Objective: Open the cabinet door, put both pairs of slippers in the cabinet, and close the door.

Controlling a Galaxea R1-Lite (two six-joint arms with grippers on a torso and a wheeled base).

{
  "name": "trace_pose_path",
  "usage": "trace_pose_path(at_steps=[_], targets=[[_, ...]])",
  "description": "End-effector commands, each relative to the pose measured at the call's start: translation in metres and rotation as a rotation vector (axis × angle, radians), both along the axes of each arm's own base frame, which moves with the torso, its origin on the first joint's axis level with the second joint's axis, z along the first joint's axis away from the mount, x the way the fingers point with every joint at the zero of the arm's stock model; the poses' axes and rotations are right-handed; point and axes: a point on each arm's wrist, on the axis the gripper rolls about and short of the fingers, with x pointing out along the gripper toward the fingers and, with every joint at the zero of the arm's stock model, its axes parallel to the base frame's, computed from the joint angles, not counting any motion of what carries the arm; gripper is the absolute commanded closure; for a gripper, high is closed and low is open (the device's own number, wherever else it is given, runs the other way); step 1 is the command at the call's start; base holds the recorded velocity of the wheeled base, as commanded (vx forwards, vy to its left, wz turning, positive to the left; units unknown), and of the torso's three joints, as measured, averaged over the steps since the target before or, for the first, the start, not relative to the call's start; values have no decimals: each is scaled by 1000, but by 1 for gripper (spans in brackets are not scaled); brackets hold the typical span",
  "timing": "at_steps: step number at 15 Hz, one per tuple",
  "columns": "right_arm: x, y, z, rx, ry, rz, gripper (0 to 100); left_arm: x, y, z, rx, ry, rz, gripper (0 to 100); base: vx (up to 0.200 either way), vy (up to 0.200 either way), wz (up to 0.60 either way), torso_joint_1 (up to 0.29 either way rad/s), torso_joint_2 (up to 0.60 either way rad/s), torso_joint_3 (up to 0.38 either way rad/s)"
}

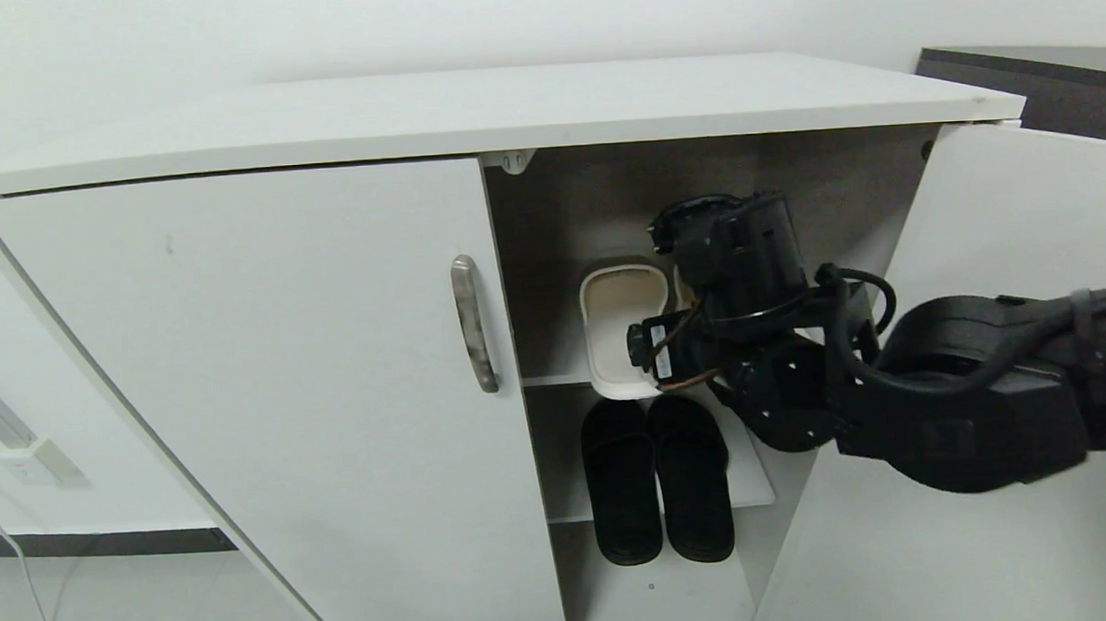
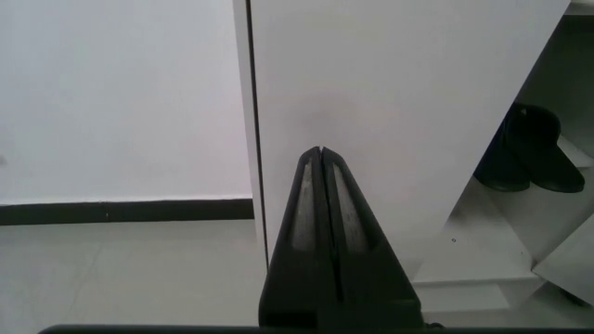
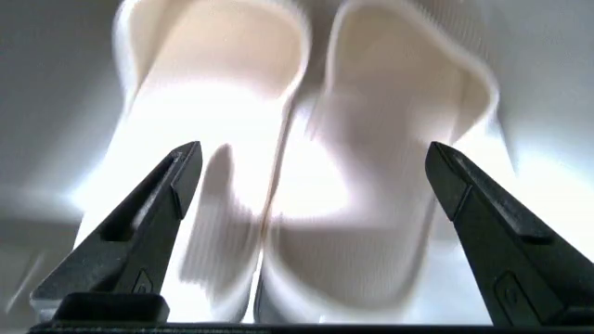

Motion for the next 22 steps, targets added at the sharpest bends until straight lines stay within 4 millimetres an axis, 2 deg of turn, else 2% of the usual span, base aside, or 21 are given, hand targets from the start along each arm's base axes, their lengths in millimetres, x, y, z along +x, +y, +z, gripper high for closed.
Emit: trace_pose_path(at_steps=[1,2,3,4,7,19,22], targets=[[-38,-21,12,61,-31,89,0,0,0,0,0,0,0,100,0,0,0,0,0,0],[-49,-29,9,82,-32,139,0,0,0,0,0,0,0,100,0,0,0,0,0,0],[-60,-36,2,91,-21,202,100,0,0,0,0,0,0,100,0,0,0,0,0,0],[-72,-41,-4,102,-22,257,100,0,0,0,0,0,0,100,0,0,0,0,0,0],[-87,-55,-15,121,-22,332,100,0,0,0,0,0,0,100,0,0,0,0,0,0],[-89,-57,-30,77,18,363,100,0,0,0,2,0,-1,100,0,0,0,0,0,0],[-88,-55,-36,62,33,362,100,0,0,0,0,0,-1,100,-200,0,0,6,2,1]])
